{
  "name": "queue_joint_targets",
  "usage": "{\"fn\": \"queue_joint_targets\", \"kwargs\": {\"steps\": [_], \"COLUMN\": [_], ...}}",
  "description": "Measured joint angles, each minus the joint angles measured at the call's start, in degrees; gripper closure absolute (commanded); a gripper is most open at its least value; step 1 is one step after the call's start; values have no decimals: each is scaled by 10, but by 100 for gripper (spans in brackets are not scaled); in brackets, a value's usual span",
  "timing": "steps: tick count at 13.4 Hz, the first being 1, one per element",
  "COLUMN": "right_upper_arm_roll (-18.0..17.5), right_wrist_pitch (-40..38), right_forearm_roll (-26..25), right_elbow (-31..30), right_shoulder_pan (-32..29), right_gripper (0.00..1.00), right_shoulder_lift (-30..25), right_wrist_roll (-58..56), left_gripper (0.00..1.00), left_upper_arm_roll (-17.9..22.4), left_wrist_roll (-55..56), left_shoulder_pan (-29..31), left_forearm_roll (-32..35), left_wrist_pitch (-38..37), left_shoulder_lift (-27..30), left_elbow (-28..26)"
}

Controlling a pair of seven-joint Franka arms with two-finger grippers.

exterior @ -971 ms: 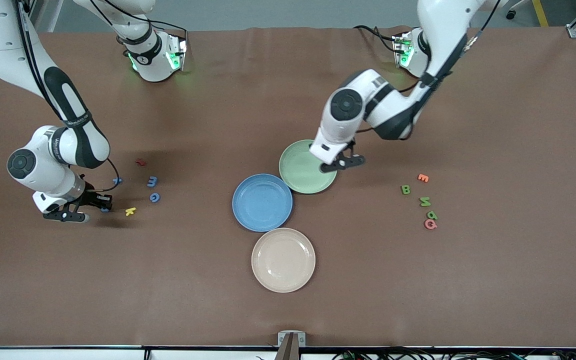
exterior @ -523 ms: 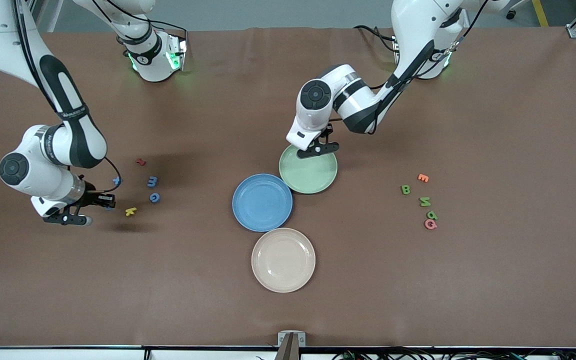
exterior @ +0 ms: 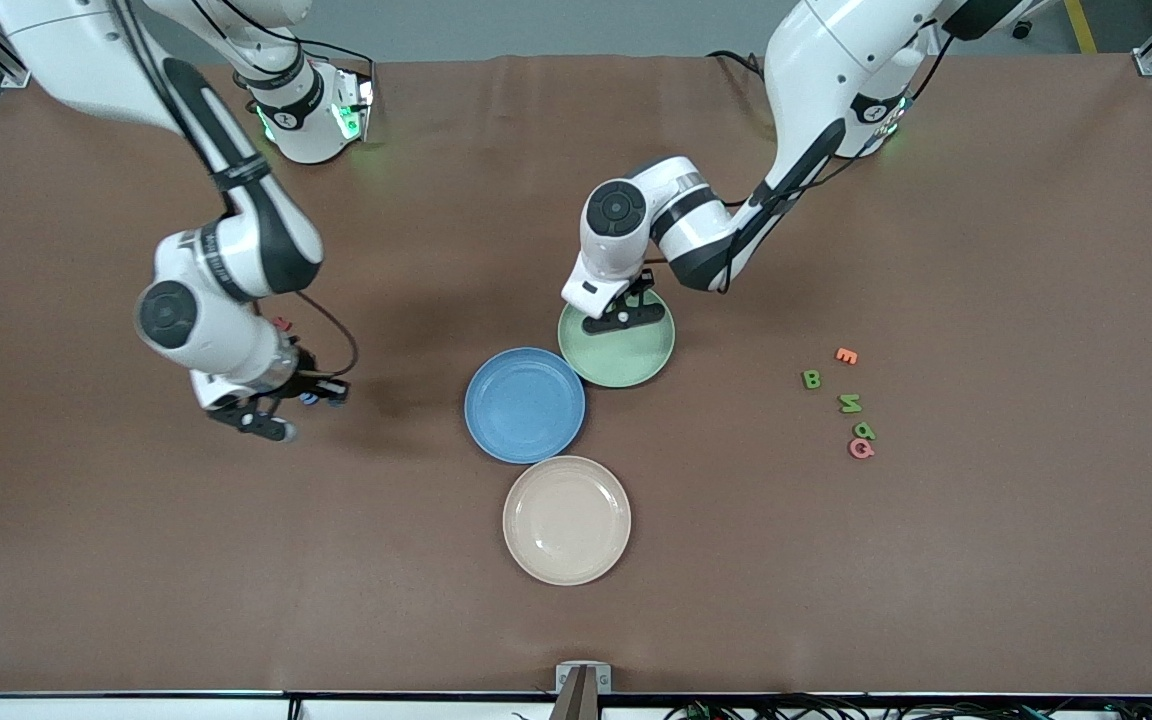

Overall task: Sort letters by color into matching plates
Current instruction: 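Place the green n on the green plate while the right gripper carries the blue d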

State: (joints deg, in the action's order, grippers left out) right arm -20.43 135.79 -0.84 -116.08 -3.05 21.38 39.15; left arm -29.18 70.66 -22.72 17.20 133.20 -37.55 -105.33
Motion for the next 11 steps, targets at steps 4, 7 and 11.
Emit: {"fn": "queue_joint_targets", "kwargs": {"steps": [4,7,11], "right_upper_arm_roll": [-3,1,7], "right_wrist_pitch": [1,1,2], "right_forearm_roll": [-1,-14,-80], "right_elbow": [48,88,128], "right_shoulder_pan": [105,157,187], "right_gripper": [100,100,100], "right_shoulder_lift": [8,46,103], "right_wrist_roll": [182,262,340], "left_gripper": [5,0,0], "left_upper_arm_roll": [0,0,0], "left_wrist_roll": [4,4,-21], "left_shoulder_pan": [0,2,31], "left_forearm_roll": [6,7,7], "left_wrist_pitch": [0,-1,-29], "left_shoulder_lift": [-15,-13,15], "left_elbow": [15,20,23]}}
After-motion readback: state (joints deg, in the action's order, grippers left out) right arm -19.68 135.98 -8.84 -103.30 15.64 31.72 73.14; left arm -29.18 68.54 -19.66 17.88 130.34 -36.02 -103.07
